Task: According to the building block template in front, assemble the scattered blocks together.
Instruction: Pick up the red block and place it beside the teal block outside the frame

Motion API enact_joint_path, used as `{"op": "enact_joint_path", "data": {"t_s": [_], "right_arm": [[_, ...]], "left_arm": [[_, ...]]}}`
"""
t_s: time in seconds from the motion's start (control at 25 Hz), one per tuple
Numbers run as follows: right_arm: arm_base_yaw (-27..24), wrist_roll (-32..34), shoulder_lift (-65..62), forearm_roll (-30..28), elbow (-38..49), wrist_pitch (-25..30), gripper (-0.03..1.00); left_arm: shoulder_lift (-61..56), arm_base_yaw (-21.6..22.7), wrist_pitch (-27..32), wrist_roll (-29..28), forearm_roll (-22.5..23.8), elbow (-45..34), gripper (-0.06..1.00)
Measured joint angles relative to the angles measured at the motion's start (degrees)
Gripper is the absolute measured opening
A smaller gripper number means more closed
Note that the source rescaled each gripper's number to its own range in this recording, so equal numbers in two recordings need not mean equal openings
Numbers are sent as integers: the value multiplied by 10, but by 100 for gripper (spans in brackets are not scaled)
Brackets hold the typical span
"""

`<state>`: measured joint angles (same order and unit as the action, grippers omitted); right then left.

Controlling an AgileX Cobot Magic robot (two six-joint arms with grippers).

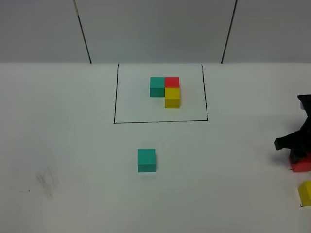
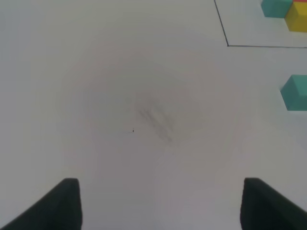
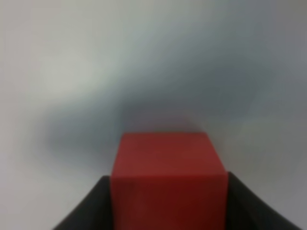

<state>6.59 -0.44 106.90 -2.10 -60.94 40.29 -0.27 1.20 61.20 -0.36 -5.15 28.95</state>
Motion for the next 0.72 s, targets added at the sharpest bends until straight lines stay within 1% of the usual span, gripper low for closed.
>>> {"op": "enact_joint_path", "data": {"t_s": [0.16, 0.28, 0.36, 0.44, 0.48, 0.6, 0.72], "right_arm": [[12, -22, -72, -7, -25, 32, 22], [38, -60, -124, 2, -53, 81, 22], [63, -107, -137, 16, -77, 120, 22], [90, -172, -140, 41, -99, 160, 22], [106, -201, -140, 56, -108, 172, 22], [157, -292, -140, 90, -120, 186, 22], [219, -354, -133, 97, -122, 185, 22]], "left_arm": [[0, 0, 0, 0, 0, 0, 56], [0, 0, 0, 0, 0, 0, 56], [0, 0, 0, 0, 0, 0, 56], [0, 0, 0, 0, 0, 0, 56], [0, 0, 0, 0, 0, 0, 56], [0, 0, 0, 0, 0, 0, 56], [0, 0, 0, 0, 0, 0, 56]]}}
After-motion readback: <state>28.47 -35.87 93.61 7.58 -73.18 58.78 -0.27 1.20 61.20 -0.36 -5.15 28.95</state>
